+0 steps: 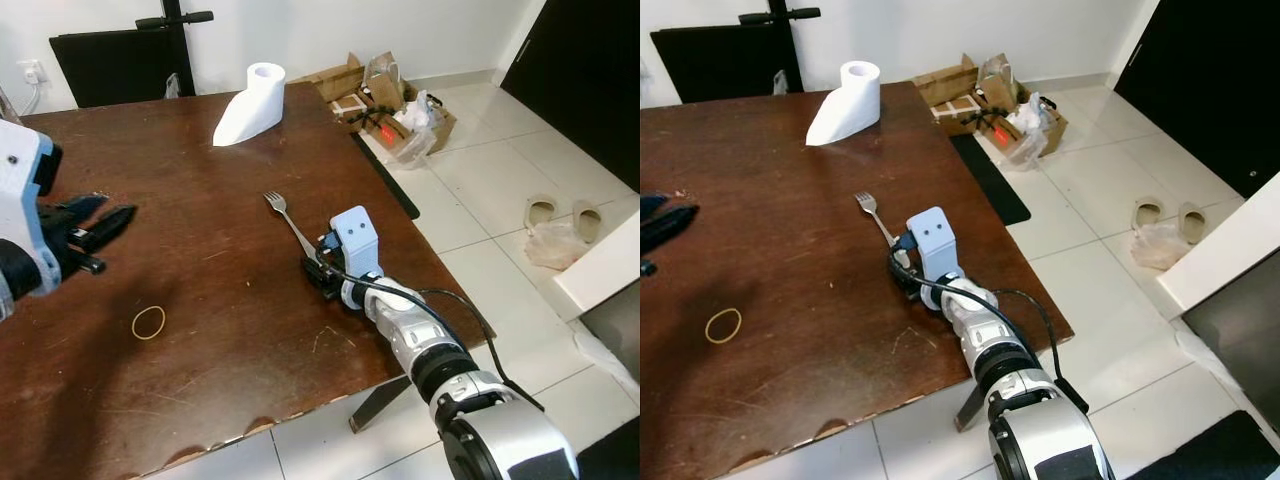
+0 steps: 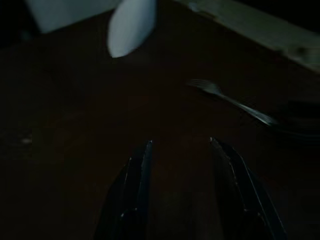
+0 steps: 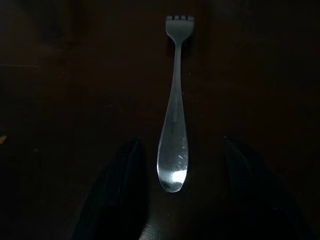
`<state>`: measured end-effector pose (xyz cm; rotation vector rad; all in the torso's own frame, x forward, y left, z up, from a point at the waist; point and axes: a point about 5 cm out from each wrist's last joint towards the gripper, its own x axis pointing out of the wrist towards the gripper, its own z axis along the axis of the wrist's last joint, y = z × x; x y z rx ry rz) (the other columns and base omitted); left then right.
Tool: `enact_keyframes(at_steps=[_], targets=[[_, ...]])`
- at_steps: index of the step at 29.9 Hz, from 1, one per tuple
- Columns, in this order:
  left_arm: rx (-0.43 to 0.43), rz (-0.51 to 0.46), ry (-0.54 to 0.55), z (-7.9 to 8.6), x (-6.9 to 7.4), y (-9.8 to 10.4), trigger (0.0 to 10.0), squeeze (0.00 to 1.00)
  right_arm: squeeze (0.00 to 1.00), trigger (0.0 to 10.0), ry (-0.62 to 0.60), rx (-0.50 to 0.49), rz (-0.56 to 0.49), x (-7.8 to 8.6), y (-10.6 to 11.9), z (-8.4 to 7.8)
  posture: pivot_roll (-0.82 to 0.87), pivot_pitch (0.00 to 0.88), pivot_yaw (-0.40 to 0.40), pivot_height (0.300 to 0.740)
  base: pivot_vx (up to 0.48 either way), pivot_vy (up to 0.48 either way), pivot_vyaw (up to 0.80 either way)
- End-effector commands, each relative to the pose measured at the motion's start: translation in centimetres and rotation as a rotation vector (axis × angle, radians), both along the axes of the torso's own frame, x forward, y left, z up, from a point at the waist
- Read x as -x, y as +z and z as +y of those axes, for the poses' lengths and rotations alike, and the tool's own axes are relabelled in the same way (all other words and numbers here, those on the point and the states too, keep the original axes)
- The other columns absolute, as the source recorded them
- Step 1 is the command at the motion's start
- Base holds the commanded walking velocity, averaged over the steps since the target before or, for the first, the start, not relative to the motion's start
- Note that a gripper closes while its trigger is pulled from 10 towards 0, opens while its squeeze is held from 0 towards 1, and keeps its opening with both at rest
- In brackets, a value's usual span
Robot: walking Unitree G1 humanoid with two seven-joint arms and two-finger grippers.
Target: Setting the table
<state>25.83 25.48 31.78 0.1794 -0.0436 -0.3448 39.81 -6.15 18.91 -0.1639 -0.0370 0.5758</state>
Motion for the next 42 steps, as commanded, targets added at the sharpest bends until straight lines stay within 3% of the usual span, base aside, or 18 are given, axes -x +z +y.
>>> enact_keyframes(at_steps=[1,9,13,15,16,17,18,19,27,37,40,42], targets=[[-0.005,0.023,-0.043,-0.2,0.2,0.2,10.0,0.0,0.0,10.0,-0.001,0.025,0.01,0.1,-0.6,0.1,0.37,0.252,-0.014,0.74,0.0,0.0,0.0],[-0.088,0.102,-0.293,-2.3,1.6,-0.2,10.0,0.0,0.0,10.0,-0.005,0.053,0.116,0.1,-1.8,-0.1,0.38,0.249,-0.013,0.74,0.0,0.0,0.0],[-0.084,0.115,-0.342,-2.5,1.9,-0.1,10.0,0.0,0.0,10.0,0.0,0.034,0.172,0.2,-2.3,-0.1,0.38,0.249,-0.013,0.74,0.0,0.0,0.0],[-0.083,0.119,-0.354,-2.5,2.0,0.0,10.0,0.0,0.0,4.4,0.005,0.035,0.19,0.3,-2.5,-0.1,0.37,0.248,-0.015,0.74,0.0,0.0,0.0],[-0.083,0.119,-0.354,-2.5,2.0,0.0,10.0,0.0,0.0,4.4,0.005,0.035,0.19,0.3,-2.5,-0.1,0.37,0.248,-0.015,0.74,0.0,0.0,0.0],[-0.082,0.122,-0.359,-2.6,2.1,-0.1,10.0,0.0,0.0,0.7,0.009,0.029,0.206,0.3,-2.6,-0.1,0.37,0.248,-0.017,0.74,0.0,0.0,0.0],[-0.082,0.122,-0.359,-2.6,2.1,-0.1,10.0,0.0,0.0,0.7,0.009,0.029,0.206,0.3,-2.6,-0.1,0.37,0.248,-0.017,0.74,0.0,0.0,0.0],[-0.08,0.124,-0.364,-2.6,2.1,-0.1,10.0,0.0,0.0,0.0,0.02,0.032,0.223,0.4,-2.8,-0.1,0.37,0.248,-0.017,0.74,0.0,0.0,0.0],[-0.074,0.136,-0.378,-2.8,2.3,-0.6,10.0,0.0,0.0,0.0,0.033,0.069,0.242,0.5,-3.2,-0.2,0.37,0.246,-0.022,0.74,0.0,0.0,0.0],[-0.053,0.138,-0.349,-2.8,2.0,-1.1,10.0,0.0,0.0,0.0,0.044,0.22,0.181,0.6,-3.7,-0.8,0.35,0.239,-0.024,0.74,0.0,0.0,0.0],[-0.05,0.139,-0.343,-2.8,1.9,-1.3,10.0,0.0,0.0,0.0,0.069,0.251,0.177,0.8,-4.0,-1.2,0.35,0.239,-0.024,0.74,0.0,0.0,0.0],[-0.043,0.142,-0.338,-2.8,1.8,-1.5,10.0,0.0,0.0,0.0,0.147,0.236,0.18,1.1,-4.0,-1.1,0.35,0.239,-0.024,0.74,0.0,0.0,0.0]])
